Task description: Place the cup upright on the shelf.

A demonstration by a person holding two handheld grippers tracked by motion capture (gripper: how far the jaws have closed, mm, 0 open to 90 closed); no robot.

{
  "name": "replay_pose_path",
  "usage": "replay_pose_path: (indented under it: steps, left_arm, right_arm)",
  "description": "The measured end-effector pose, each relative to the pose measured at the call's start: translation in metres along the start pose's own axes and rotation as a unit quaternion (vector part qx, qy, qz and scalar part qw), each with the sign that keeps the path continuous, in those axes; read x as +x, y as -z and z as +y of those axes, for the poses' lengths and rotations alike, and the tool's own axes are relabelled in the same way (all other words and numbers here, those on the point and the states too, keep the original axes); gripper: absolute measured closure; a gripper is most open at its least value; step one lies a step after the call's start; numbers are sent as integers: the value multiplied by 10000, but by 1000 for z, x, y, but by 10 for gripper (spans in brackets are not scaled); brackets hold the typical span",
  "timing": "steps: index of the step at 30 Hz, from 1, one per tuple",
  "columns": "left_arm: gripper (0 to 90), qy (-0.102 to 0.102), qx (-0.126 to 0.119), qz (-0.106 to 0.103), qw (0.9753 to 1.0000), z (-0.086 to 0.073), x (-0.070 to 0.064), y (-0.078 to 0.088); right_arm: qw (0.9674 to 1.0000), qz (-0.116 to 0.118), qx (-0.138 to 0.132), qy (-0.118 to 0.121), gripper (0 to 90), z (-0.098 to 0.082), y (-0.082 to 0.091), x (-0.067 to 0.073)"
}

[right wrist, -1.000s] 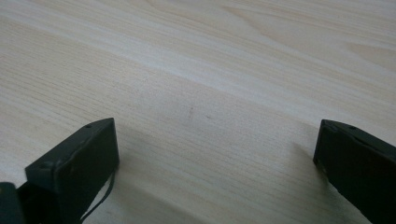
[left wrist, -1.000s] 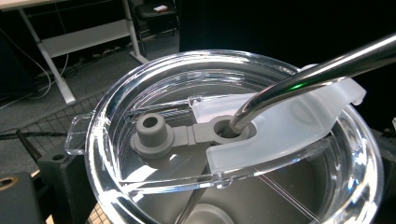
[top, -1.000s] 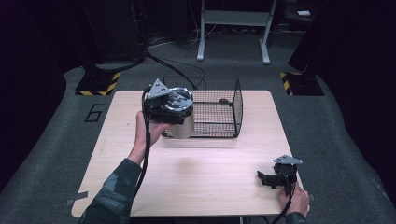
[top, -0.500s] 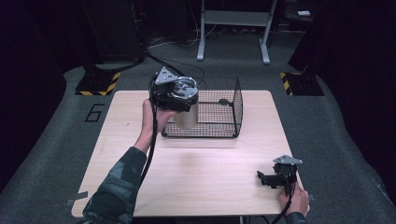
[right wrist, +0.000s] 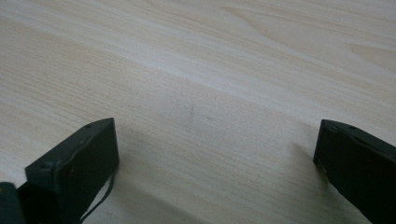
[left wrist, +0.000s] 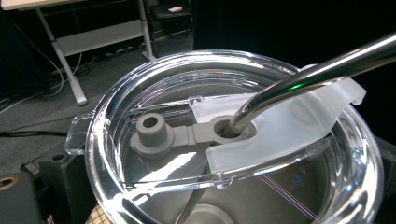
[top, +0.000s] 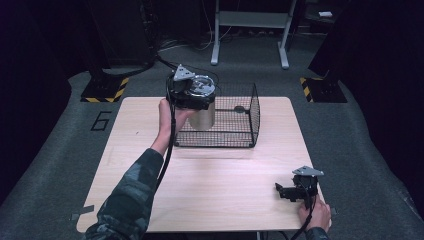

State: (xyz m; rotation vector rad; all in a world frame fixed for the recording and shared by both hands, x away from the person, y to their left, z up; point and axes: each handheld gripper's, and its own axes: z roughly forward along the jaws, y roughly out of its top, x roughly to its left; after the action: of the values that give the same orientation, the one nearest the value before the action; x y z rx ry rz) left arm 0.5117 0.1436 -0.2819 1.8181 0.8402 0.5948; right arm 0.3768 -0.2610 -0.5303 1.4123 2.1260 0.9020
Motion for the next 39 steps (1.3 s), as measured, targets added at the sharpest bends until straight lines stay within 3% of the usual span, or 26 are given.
replay_pose_path:
  steps: [6,17,21,26,27,39]
  left_arm:
    - [41,62,57,94,9999,0,3,-17]
    - [41,31,267,225,9994,-6,-6,-52]
    - [41,-12,284,306,9991,-7,-7,-59]
    - [41,148,254,377,9989,-12,-7,-69]
    - [41,86,320,384,9987,-13,-6,-70]
    - [41,188,357,603,9974,-21,0,-87]
  right_arm:
    - [10000,-4,7,24,0,0,0,0]
    - [10000,-20,0,-53,0,0,0,1]
    - [10000,-19,-4,-46,0,0,0,1]
    - [10000,-25,-11,-38,0,0,0,1]
    - [10000,-23,-11,-35,0,0,0,0]
    - [10000,-23,-11,-36,0,0,0,0]
